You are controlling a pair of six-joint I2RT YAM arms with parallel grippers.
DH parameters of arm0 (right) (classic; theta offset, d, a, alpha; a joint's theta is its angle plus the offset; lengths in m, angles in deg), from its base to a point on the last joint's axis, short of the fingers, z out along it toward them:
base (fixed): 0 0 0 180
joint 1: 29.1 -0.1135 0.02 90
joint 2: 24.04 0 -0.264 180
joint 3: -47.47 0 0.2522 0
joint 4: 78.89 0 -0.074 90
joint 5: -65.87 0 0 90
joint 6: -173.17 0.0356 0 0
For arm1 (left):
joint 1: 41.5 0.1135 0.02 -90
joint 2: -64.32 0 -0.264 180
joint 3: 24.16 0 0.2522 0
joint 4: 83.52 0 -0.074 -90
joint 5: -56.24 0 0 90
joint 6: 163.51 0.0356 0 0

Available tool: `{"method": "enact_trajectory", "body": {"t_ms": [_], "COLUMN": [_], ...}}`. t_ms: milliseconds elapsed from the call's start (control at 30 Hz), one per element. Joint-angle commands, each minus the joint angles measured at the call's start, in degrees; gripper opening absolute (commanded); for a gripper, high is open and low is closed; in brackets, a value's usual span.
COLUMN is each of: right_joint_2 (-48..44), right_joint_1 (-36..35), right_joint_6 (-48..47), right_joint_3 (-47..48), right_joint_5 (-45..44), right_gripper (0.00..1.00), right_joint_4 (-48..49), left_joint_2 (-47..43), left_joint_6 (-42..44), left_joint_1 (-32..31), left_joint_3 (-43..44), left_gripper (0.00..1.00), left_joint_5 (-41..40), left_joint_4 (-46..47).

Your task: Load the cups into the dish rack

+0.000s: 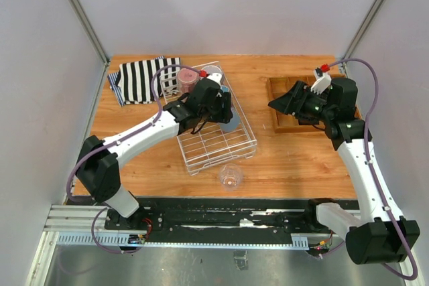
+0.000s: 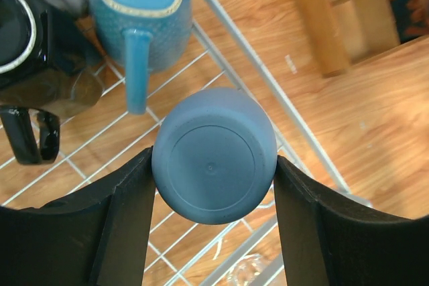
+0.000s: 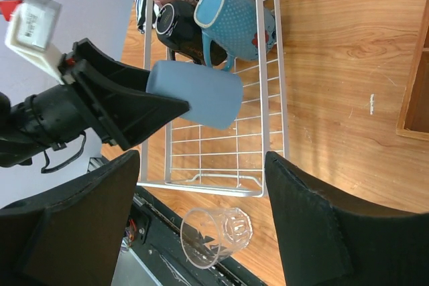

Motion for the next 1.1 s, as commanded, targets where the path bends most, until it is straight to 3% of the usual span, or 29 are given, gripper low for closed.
{"method": "enact_trajectory", "body": {"t_ms": [0, 1067], "right_joint_2": [-1.18, -1.17], "right_joint_1": [1.10, 1.59], "right_joint_6": [-1.95, -4.11], "right_joint_3": [2.10, 2.54], "right_joint_5": [-0.67, -1.82], "right_gripper": [0.76, 0.78], "right_joint_4": [-1.45, -2.95], "left_joint_2": [1.23, 13.98], "left_joint_6": [3.81, 9.37], "left_joint_1": [-1.66, -4.63], "left_joint_3": [2.81, 10.77], "left_gripper": [0.27, 0.27], "left_joint_5": [-5.61, -8.80], "left_joint_4": [-2.43, -3.98]}}
